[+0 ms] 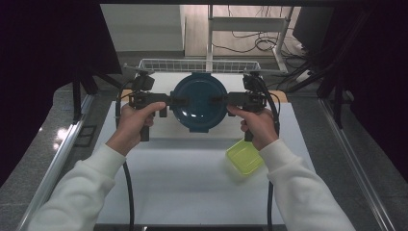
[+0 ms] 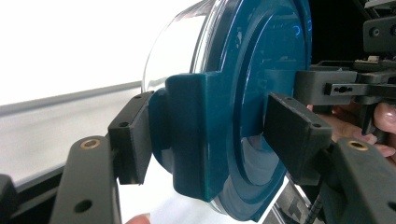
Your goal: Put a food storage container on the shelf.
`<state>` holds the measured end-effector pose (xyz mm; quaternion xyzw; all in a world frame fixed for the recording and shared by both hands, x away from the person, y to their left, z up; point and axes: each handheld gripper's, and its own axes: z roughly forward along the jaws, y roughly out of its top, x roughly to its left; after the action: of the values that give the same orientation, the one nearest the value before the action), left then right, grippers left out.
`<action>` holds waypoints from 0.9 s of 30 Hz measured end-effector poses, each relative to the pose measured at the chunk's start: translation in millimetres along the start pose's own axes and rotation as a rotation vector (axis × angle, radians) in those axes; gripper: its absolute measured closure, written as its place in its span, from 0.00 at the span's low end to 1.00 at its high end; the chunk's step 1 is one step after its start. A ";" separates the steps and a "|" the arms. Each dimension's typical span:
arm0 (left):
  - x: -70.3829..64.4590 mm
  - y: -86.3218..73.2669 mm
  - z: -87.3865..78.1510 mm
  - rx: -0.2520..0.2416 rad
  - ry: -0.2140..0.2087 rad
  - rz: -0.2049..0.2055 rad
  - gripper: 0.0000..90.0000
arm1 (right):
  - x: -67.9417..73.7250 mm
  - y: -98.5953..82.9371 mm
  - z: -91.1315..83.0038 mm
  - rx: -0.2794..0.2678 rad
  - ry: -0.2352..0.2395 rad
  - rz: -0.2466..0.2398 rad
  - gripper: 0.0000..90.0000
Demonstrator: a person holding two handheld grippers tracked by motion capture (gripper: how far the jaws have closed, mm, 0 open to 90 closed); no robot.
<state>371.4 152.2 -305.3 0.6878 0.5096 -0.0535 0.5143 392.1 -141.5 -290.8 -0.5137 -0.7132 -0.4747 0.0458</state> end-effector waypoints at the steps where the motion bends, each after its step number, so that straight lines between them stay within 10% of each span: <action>1: 0.0 0.0 0.0 0.000 0.000 0.000 0.40 | 0.0 0.0 0.0 0.000 0.000 0.000 0.34; 27: 8.7 51.3 19.1 0.009 0.004 0.006 0.41 | -20.1 51.2 6.0 -0.015 0.008 0.012 0.34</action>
<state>423.0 145.7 -285.9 0.6919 0.5083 -0.0528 0.5100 443.7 -149.9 -272.9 -0.5164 -0.7065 -0.4816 0.0475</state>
